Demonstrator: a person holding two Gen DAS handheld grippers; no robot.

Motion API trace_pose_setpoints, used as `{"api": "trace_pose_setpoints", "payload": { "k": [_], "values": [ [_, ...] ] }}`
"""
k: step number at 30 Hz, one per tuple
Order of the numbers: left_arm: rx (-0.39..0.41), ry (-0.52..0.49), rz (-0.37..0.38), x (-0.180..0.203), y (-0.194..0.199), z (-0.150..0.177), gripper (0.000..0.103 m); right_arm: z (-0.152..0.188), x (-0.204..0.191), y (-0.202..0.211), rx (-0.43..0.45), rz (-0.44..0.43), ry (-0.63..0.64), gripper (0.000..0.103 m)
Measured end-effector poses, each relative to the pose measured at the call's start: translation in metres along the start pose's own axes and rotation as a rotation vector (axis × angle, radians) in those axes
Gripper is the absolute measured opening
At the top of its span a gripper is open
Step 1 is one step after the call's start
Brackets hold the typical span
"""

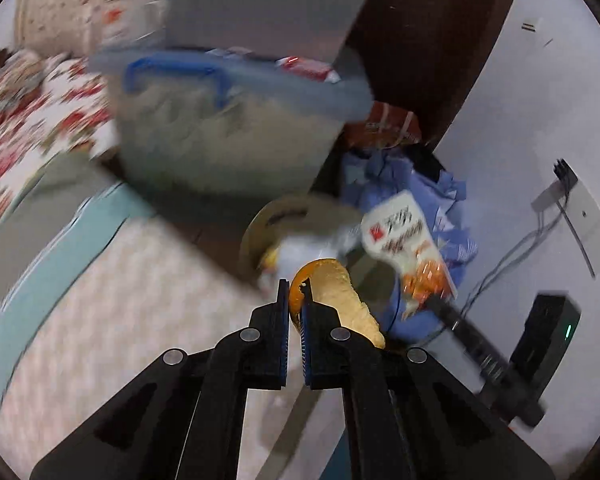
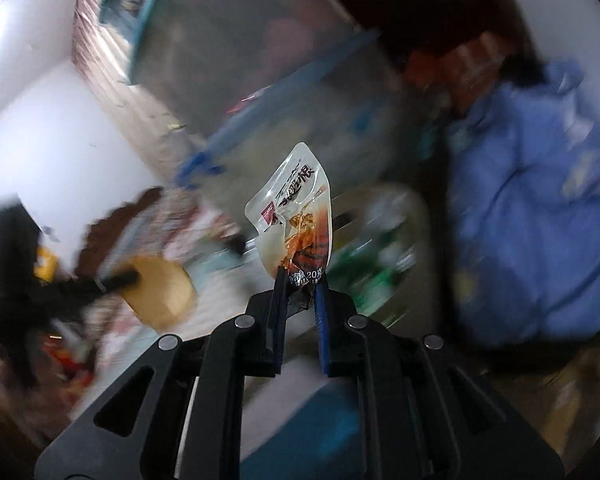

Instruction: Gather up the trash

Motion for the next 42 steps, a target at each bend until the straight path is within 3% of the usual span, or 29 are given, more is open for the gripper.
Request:
{"api": "trace_pose_setpoints", "payload": {
  "k": [5, 9, 10, 12, 13, 14, 15, 16, 19, 23, 26, 31, 34, 39, 42],
  "values": [
    [-0.013, -0.030, -0.018, 0.032, -0.069, -0.049, 0.005, -0.013, 0.009, -0.034, -0.039, 0.114, 0.134, 0.015],
    [-0.030, -0.086, -0.128, 0.043, -0.126, -0.060, 0.010, -0.011, 0.017, -0.060, -0.079, 0.166, 0.242, 0.016],
    [-0.046, -0.098, -0.154, 0.043, -0.139, -0.059, 0.014, -0.011, 0.016, -0.065, -0.086, 0.167, 0.258, 0.019],
    [-0.089, -0.104, -0.160, 0.044, -0.158, -0.055, 0.047, -0.007, 0.014, -0.079, -0.115, 0.161, 0.296, 0.024],
    [-0.105, -0.105, -0.161, 0.045, -0.163, -0.053, 0.055, -0.005, 0.012, -0.084, -0.136, 0.154, 0.309, 0.029],
    [-0.101, -0.107, -0.161, 0.045, -0.162, -0.052, 0.060, -0.004, 0.012, -0.086, -0.138, 0.151, 0.313, 0.047],
    [-0.088, -0.115, -0.155, 0.047, -0.158, -0.051, 0.060, -0.004, 0.014, -0.085, -0.120, 0.149, 0.312, 0.073],
    [-0.076, -0.126, -0.144, 0.049, -0.153, -0.050, 0.060, -0.004, 0.012, -0.080, -0.081, 0.148, 0.313, 0.078],
    [-0.023, -0.127, -0.095, 0.051, -0.121, -0.048, 0.060, -0.005, 0.009, -0.069, -0.040, 0.126, 0.303, 0.075],
    [0.056, -0.106, -0.031, 0.049, -0.071, -0.041, 0.069, -0.001, 0.008, -0.044, 0.017, 0.135, 0.240, 0.075],
    [0.113, -0.113, -0.009, 0.045, -0.027, -0.017, 0.076, 0.008, 0.007, -0.015, 0.053, 0.112, 0.136, 0.075],
    [0.166, -0.177, -0.129, 0.024, 0.026, 0.051, 0.082, 0.040, -0.008, 0.028, 0.083, 0.069, -0.009, 0.077],
    [0.140, -0.169, -0.193, 0.006, 0.045, 0.086, 0.089, 0.062, -0.023, 0.040, 0.062, 0.042, -0.055, 0.079],
    [0.147, -0.145, -0.275, -0.023, 0.090, 0.118, 0.094, 0.084, -0.061, 0.055, 0.003, -0.017, -0.086, 0.081],
    [0.170, -0.118, -0.308, -0.038, 0.120, 0.131, 0.094, 0.088, -0.092, 0.072, 0.018, -0.036, -0.064, 0.086]
  ]
}}
Point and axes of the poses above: each gripper's, at about its wrist camera, not at the fingertips, and y roughly against the way its jaws point, x to its right, z to its underside, the point moved 3 cm from there along -y, roughly the way its jaws point, and after that the axes turned 4 degrees about y, right-handed, at the moved point
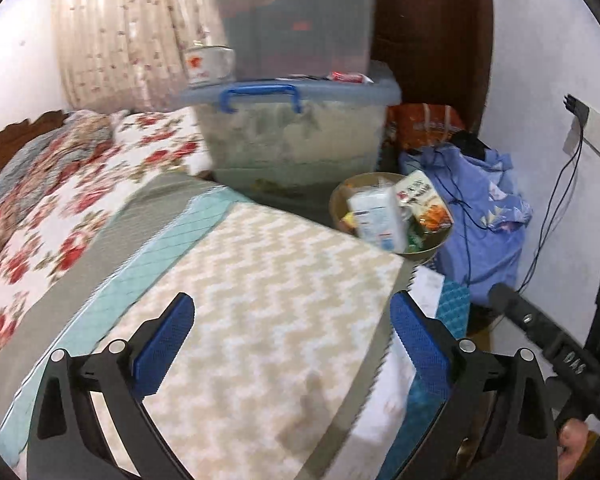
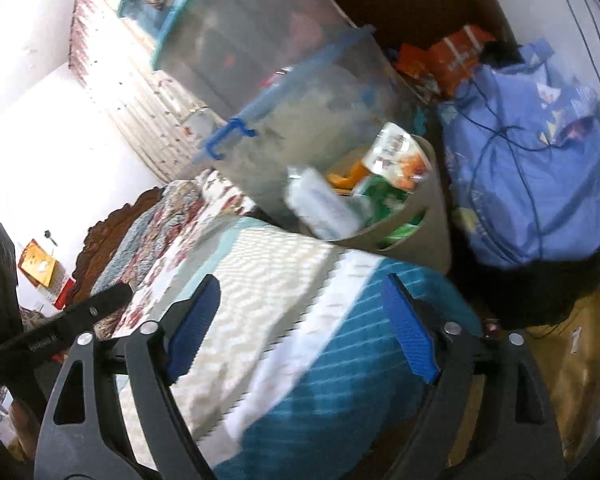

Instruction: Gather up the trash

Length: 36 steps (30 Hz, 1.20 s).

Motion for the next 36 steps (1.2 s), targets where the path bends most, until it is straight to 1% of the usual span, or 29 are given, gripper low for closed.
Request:
{"api": "trace_pose_setpoints", "payload": {
  "k": [3, 5, 8, 9, 16, 18, 22, 28, 32, 36],
  "values": [
    [0.020, 0.015, -0.016, -0.020, 0.028, 0.011, 0.094, 0.004, -0.029, 0.014, 0.019, 0.000, 0.028, 0.094],
    [0.043, 0.003, -0.059, -0.029, 0.045, 0.017, 0.094, 0.008, -0.045, 0.024, 0.024, 0.001, 0.041, 0.096],
    [0.065, -0.006, -0.153, -0.046, 0.070, 0.028, 0.094, 0.011, -0.066, 0.037, 0.033, 0.013, 0.054, 0.099],
    [0.071, -0.004, -0.163, -0.050, 0.077, 0.032, 0.094, 0.015, -0.078, 0.044, 0.037, 0.020, 0.063, 0.099],
    [0.131, 0.052, -0.160, -0.084, 0.126, 0.057, 0.094, 0.027, -0.126, 0.078, 0.076, 0.052, 0.095, 0.099],
    [0.148, 0.064, -0.169, -0.091, 0.136, 0.061, 0.094, 0.030, -0.140, 0.087, 0.100, 0.064, 0.118, 0.100],
    [0.165, 0.090, -0.155, -0.102, 0.152, 0.067, 0.094, 0.035, -0.159, 0.096, 0.120, 0.068, 0.140, 0.100],
    [0.156, 0.092, -0.139, -0.106, 0.158, 0.072, 0.094, 0.042, -0.178, 0.097, 0.111, 0.074, 0.163, 0.100],
    [0.141, 0.077, -0.157, -0.102, 0.156, 0.075, 0.094, 0.042, -0.179, 0.097, 0.097, 0.070, 0.150, 0.100],
    [0.144, 0.057, -0.160, -0.095, 0.157, 0.074, 0.094, 0.038, -0.175, 0.101, 0.118, 0.069, 0.134, 0.100]
  ]
}}
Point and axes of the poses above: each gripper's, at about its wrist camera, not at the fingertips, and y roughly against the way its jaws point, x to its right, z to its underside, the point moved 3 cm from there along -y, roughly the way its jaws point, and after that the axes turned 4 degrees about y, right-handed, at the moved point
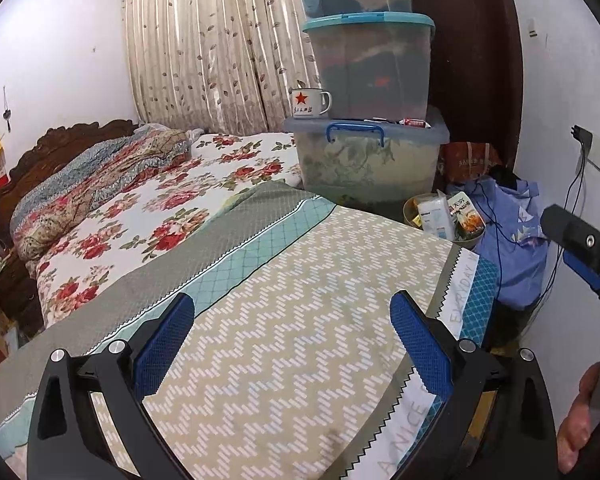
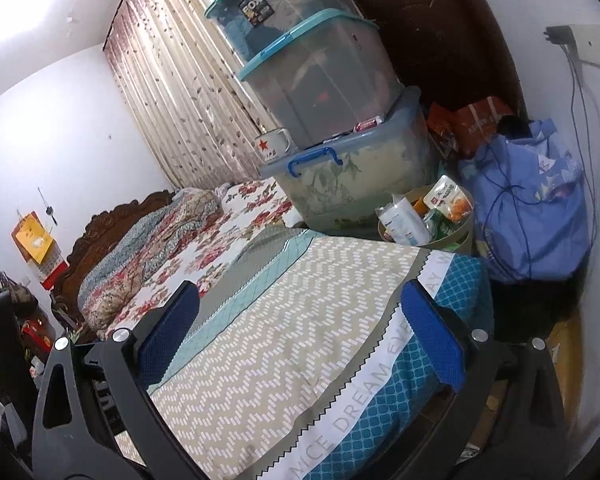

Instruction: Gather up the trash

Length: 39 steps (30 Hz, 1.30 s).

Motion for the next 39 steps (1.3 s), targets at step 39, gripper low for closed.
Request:
{"api": "trace_pose_setpoints", "payload": {
  "k": [39],
  "values": [
    [0.057, 0.037, -0.099, 0.012, 0.004, -0.005, 0.094, 0.014, 0.038, -0.037, -0.062, 0.022, -0.030, 0.100]
  ]
}}
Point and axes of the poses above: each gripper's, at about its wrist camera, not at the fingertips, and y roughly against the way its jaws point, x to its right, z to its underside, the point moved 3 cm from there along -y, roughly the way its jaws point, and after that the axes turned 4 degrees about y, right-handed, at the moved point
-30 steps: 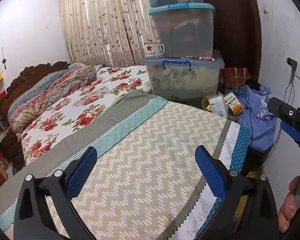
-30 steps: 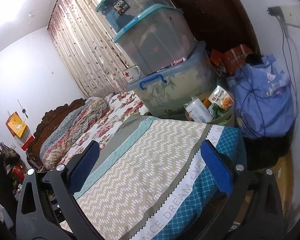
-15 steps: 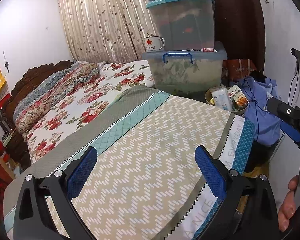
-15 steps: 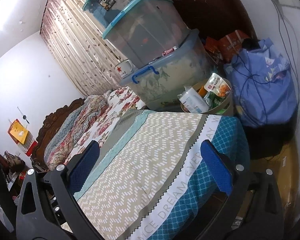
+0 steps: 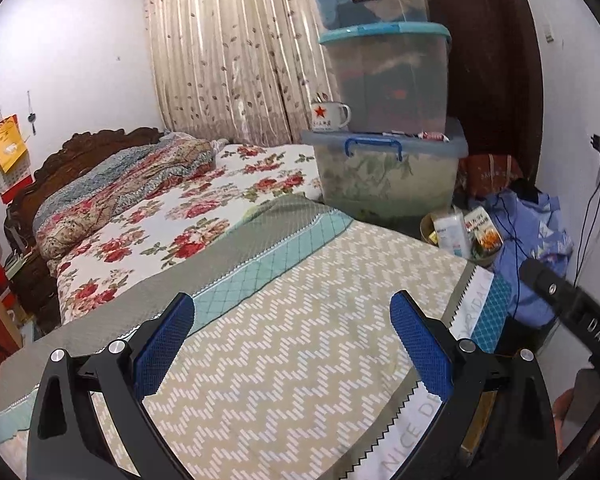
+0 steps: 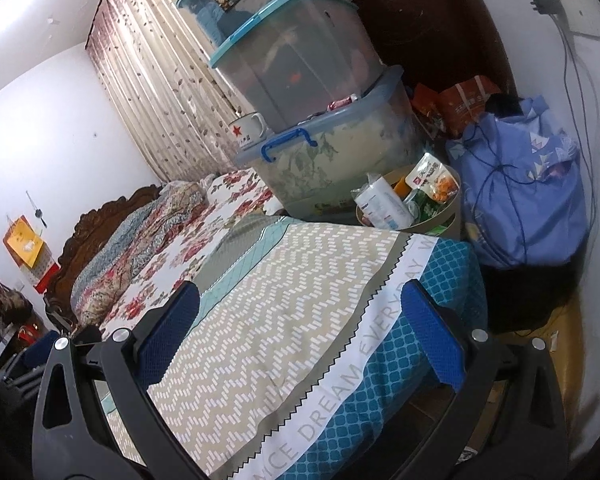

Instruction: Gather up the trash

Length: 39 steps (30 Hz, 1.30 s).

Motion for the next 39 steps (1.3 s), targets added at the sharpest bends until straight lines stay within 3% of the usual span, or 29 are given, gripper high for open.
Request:
{"api": "trace_pose_setpoints", "payload": {
  "k": [21, 26, 28, 32, 39],
  "values": [
    [0.024, 0.036, -0.091, -0.024, 0.006, 0.012, 0.094, 0.022, -0.031, -0.003, -0.032, -0.028, 0.078, 0.100],
    [0.012, 0.045, -0.078, -0.025, 0.000, 0.014, 0.094, 0.024, -0.033, -0.005, -0.039, -0.024, 0.082, 0.100],
    [0.017, 0.055, -0.035, -0.026, -0.007, 0.013, 0.094, 0.022, -0.036, -0.009, -0.023, -0.019, 0.089, 0.100],
    [0.018, 0.062, -0.032, -0.029, -0.035, 0.016, 0.094, 0.022, -0.048, -0.032, 0.061, 0.047, 0.162, 0.100],
    [-0.029, 0.075, -0.051, -0.043, -0.096, 0.034, 0.094, 0.027, -0.056, -0.101, 0.046, 0.132, 0.094, 0.100]
  ]
}}
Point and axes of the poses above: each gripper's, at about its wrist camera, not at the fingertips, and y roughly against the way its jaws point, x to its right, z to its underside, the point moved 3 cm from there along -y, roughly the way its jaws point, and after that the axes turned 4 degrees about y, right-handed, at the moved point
